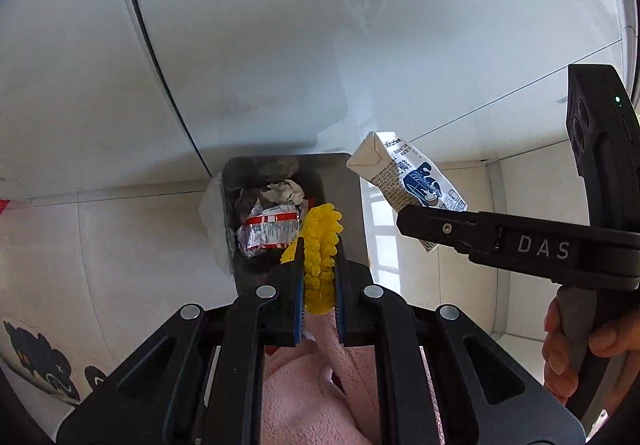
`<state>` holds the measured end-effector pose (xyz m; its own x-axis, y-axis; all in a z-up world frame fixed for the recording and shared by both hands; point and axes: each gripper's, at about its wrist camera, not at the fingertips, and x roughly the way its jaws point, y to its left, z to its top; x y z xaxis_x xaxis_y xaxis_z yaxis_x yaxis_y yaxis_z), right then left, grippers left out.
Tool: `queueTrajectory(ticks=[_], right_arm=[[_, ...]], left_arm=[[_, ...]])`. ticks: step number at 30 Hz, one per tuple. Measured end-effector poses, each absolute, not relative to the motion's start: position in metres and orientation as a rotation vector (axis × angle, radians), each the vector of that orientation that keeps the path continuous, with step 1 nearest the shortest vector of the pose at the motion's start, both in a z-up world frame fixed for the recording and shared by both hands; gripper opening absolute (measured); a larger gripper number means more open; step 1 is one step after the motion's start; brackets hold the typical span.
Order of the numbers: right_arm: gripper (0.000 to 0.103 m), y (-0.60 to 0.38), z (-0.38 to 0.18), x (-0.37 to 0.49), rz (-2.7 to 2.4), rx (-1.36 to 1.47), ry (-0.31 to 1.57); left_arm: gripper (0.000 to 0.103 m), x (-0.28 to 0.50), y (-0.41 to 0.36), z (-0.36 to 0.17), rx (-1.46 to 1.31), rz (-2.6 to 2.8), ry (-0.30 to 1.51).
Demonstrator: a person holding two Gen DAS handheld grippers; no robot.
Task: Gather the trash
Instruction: 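Carry the foam net and carton down over the black bin, then open both tools to drop the foam net and carton into the bin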
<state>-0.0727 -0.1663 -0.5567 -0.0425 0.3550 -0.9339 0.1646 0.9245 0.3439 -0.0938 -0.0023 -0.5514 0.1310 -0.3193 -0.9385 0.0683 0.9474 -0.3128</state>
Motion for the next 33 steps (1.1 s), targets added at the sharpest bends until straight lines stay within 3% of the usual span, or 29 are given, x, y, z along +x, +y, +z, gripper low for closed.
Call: queueTrajectory(ticks=[4, 6, 8, 10, 15, 20, 33], right_arm=[[0.059, -0.167, -0.573, -0.071, 0.147, 0.424, 1.631], [0.059, -0.164, -0.575, -0.063, 0.144, 0.454, 1.640], [0.062, -0.164, -0.576, -0.061, 0.143, 0.489, 1.636], [0.071, -0.165, -0.571, -0.059, 0.135, 0.492, 1.618], [0.072, -0.165, -0.550, -0.052, 0.127, 0.459, 1.580], [0.074, -0.172, -0.504, -0.053, 0.132, 0.444, 1.534], [0.075, -0.204, -0.324, -0.087, 0.160, 0.377, 1.243]], left_arm=[[0.014, -0.085, -0.001, -0.560, -0.227, -0.290, 1.433], [0.023, -0.083, -0.001, -0.560, -0.233, -0.290, 1.433], [0.038, -0.082, -0.001, -0.558, -0.222, -0.282, 1.432], [0.040, -0.082, 0.000, -0.554, -0.218, -0.279, 1.435], [0.043, -0.086, 0.007, -0.530, -0.226, -0.264, 1.434], [0.055, -0.092, 0.009, -0.477, -0.237, -0.260, 1.376], [0.063, -0.098, 0.015, -0.312, -0.202, -0.299, 1.120]])
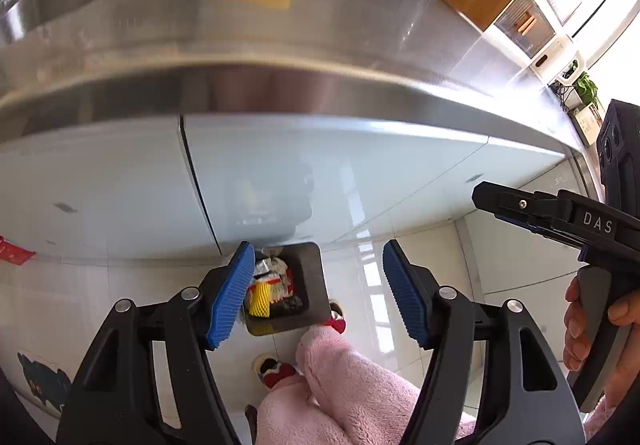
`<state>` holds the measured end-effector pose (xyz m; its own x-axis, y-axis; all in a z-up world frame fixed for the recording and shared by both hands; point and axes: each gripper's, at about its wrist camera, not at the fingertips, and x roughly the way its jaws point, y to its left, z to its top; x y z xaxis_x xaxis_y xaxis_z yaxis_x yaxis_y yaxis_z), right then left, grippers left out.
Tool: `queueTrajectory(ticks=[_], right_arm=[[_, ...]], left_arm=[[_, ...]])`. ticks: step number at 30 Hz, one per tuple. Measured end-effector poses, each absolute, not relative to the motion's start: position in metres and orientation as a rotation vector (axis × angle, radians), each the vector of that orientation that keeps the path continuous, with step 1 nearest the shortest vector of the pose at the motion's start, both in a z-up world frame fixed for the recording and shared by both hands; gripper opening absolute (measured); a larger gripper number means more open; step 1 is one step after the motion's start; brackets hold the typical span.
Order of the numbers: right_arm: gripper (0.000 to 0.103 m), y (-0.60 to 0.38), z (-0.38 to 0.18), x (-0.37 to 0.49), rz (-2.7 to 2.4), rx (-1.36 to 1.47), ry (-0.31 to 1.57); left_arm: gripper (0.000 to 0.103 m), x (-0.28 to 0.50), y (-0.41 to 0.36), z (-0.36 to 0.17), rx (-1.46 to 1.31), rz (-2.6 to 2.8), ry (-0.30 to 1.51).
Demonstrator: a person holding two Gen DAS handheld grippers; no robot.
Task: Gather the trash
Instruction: 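Move both tools back up to the counter toward the last foam net and Mentos pack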
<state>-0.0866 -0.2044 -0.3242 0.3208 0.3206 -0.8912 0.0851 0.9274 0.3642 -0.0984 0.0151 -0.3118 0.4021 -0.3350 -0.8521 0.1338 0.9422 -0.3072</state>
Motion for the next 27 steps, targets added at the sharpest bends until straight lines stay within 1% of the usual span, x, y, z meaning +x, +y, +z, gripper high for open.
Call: queueTrajectory(ticks=[6, 11, 12, 14, 15, 16, 20, 27], right_arm=[[0.075, -0.218, -0.264, -0.077, 0.155, 0.402, 1.102], [0.075, -0.225, -0.239, -0.048, 0.153, 0.405, 1.030], [0.078, -0.225, -0.233, -0.041, 0.153, 0.399, 1.017], [0.082, -0.223, -0.225, -0.026, 0.152, 0.392, 0.994], [0.086, -0.222, -0.220, -0.017, 0.155, 0.389, 0.982], [0.088, -0.222, -0.217, -0.008, 0.157, 0.386, 0.968], [0.088, -0.216, -0.208, 0.032, 0.183, 0.361, 0.956], [0.089, -0.210, -0.213, 0.102, 0.219, 0.292, 0.979]], left_arm=[[0.063, -0.080, 0.019, -0.256, -0.182, -0.280, 1.013], [0.063, -0.053, 0.030, -0.227, -0.185, -0.239, 0.963], [0.063, -0.047, 0.032, -0.223, -0.189, -0.230, 0.956], [0.063, -0.035, 0.036, -0.218, -0.190, -0.212, 0.940], [0.063, -0.028, 0.037, -0.218, -0.192, -0.201, 0.934], [0.063, -0.023, 0.040, -0.216, -0.195, -0.193, 0.930], [0.063, 0.009, 0.044, -0.213, -0.207, -0.152, 0.921], [0.064, 0.066, 0.047, -0.217, -0.221, -0.058, 0.940]])
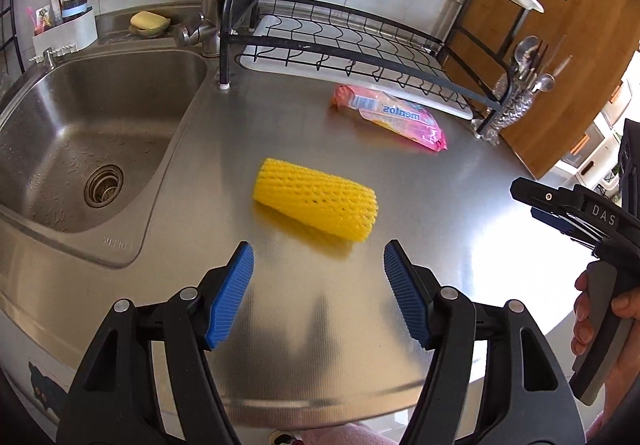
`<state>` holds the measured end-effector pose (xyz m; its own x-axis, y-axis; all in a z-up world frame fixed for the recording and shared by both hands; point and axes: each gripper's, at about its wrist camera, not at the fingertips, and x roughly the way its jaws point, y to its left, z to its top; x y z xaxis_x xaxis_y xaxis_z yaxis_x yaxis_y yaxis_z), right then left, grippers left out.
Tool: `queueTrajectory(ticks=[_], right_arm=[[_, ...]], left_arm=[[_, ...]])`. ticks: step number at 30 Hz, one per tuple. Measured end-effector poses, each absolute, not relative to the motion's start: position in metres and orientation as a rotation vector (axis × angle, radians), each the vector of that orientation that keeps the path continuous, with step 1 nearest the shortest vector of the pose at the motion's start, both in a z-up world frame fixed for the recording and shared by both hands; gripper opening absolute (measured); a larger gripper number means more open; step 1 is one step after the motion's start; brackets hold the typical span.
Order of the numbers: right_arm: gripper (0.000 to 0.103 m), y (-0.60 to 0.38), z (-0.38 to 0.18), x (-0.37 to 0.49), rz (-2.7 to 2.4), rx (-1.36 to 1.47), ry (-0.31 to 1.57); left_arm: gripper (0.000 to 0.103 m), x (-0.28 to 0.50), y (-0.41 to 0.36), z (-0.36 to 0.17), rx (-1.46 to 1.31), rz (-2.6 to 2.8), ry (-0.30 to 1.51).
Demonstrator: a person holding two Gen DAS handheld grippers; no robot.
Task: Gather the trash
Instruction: 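Move both tools back up to the counter toward the last foam net and Mentos pack, then grasp the yellow foam net with the left tool while the right tool grasps the pink Mentos pack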
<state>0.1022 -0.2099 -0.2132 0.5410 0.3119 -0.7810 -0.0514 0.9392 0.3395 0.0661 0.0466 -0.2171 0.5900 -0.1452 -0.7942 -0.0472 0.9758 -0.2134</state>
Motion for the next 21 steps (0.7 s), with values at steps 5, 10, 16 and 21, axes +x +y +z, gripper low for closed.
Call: queueTrajectory(ticks=[5, 10, 16, 21], right_arm=[[0.095, -0.203, -0.222, 0.146, 0.241, 0.207, 1.007], [0.099, -0.199, -0.231, 0.178, 0.271, 0.159, 1.014], [0.099, -0.196, -0.252, 0.213, 0.297, 0.161, 1.038], [0.099, -0.188, -0.264, 0.234, 0.326, 0.124, 1.029]], left_arm=[[0.067, 0.097, 0.048, -0.225, -0.232, -0.004, 0.971], [0.071, 0.120, 0.043, -0.232, -0.248, 0.011, 1.002], [0.068, 0.146, 0.035, -0.255, -0.212, 0.035, 1.074], [0.048, 0.164, 0.030, -0.258, -0.163, 0.056, 1.057]])
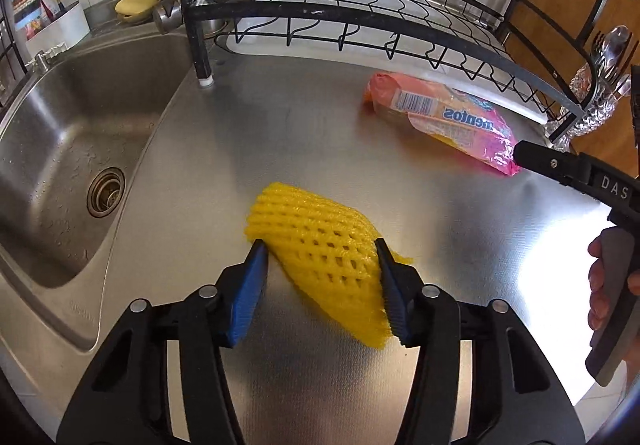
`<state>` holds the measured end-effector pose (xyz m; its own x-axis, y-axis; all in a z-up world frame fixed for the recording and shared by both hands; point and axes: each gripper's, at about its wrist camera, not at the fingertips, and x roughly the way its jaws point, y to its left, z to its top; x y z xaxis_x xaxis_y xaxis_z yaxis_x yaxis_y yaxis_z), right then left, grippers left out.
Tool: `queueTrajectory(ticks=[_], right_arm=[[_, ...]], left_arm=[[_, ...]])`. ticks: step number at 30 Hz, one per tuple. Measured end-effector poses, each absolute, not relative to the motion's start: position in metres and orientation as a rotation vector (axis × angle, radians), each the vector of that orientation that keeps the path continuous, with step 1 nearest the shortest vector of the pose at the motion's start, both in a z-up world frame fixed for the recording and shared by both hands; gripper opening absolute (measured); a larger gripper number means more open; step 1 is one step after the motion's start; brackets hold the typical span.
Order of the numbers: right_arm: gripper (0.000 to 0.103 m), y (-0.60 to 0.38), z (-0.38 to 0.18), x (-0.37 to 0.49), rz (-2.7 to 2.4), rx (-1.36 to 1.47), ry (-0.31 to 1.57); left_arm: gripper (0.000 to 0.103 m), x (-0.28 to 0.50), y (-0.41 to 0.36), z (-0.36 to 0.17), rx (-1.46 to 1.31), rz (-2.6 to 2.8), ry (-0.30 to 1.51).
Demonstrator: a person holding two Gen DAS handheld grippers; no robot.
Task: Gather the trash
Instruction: 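Grasp the yellow foam net with the left tool while the right tool grasps the pink Mentos pack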
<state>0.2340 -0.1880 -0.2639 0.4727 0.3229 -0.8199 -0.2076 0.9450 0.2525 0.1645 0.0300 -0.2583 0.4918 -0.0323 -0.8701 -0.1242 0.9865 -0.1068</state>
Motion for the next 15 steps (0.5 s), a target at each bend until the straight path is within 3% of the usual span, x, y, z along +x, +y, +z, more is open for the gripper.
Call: queueTrajectory(ticks=[2, 5, 12, 14, 15], right_arm=[[0.099, -0.185, -0.269, 0.243, 0.337, 0.104, 1.029], [0.099, -0.182, -0.276, 0.254, 0.352, 0.093, 1.038], [0.100, -0.165, -0.280, 0.262, 0.407, 0.017, 1.012], [0.093, -0.159, -0.281, 0.260, 0.418, -0.023, 0.993], [0.084, -0.155, -0.280, 0.260, 0.431, -0.042, 0.984]], left_arm=[[0.032, 0.173, 0.031, -0.257, -0.171, 0.043, 1.054], [0.020, 0.184, 0.030, -0.255, -0.158, 0.044, 1.046], [0.012, 0.200, 0.030, -0.256, -0.177, 0.036, 1.018], [0.011, 0.206, 0.030, -0.256, -0.179, 0.038, 1.014], [0.011, 0.207, 0.029, -0.256, -0.179, 0.039, 1.011]])
